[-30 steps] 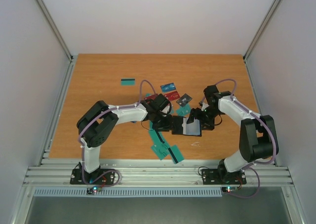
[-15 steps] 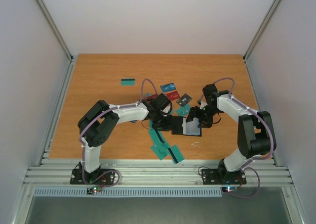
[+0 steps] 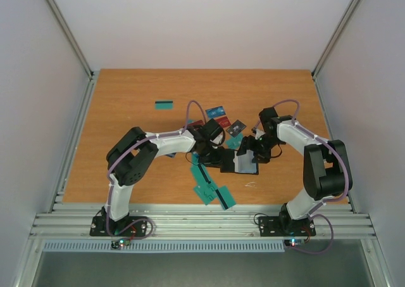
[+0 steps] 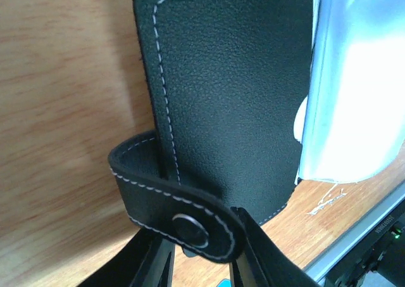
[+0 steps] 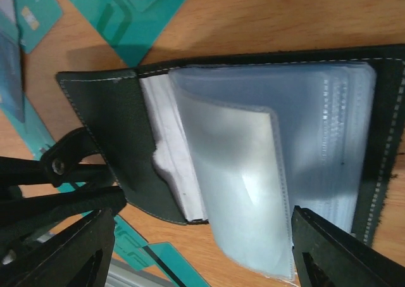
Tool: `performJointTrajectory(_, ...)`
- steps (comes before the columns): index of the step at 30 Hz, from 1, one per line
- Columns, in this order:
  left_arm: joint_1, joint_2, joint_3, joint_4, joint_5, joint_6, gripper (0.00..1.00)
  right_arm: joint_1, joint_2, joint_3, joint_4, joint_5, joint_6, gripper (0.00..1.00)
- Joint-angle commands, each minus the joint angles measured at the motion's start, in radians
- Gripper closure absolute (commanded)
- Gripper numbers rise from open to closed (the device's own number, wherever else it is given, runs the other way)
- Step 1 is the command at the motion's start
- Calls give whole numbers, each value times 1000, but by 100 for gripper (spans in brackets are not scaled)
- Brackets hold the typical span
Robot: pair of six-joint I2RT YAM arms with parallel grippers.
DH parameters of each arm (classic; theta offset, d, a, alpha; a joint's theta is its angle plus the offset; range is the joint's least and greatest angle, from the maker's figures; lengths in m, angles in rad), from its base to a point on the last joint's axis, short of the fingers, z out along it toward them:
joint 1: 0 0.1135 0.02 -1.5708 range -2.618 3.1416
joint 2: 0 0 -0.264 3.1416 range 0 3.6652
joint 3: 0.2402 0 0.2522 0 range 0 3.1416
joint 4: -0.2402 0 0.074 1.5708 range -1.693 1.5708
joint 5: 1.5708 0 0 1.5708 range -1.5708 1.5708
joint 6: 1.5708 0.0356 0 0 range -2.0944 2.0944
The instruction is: Put the credit cards into the card holder
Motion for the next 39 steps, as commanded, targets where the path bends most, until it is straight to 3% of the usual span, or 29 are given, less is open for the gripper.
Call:
performJointTrajectory(1, -11, 20, 33, -37, -12, 24, 75, -4, -7, 7, 46, -70, 6, 23)
performJointTrajectory(12, -13, -8, 21, -40, 4, 56, 75, 94, 15, 11, 164, -176, 115, 26)
performJointTrajectory(20, 0, -102, -61, -19, 25, 95, 74, 133, 57, -17, 277, -166, 235, 26)
performJointTrajectory(29, 17, -355, -204, -113, -30, 164, 69, 192, 154, 10, 352, -140, 354, 26)
performJointTrajectory(35, 18, -556, -266, -243, -137, 223, 64, 214, 232, 47, 274, -44, 409, 27)
performJointTrajectory(39, 17, -708, -350, -289, -190, 227, 58, 235, 201, 74, 200, -1, 376, 27)
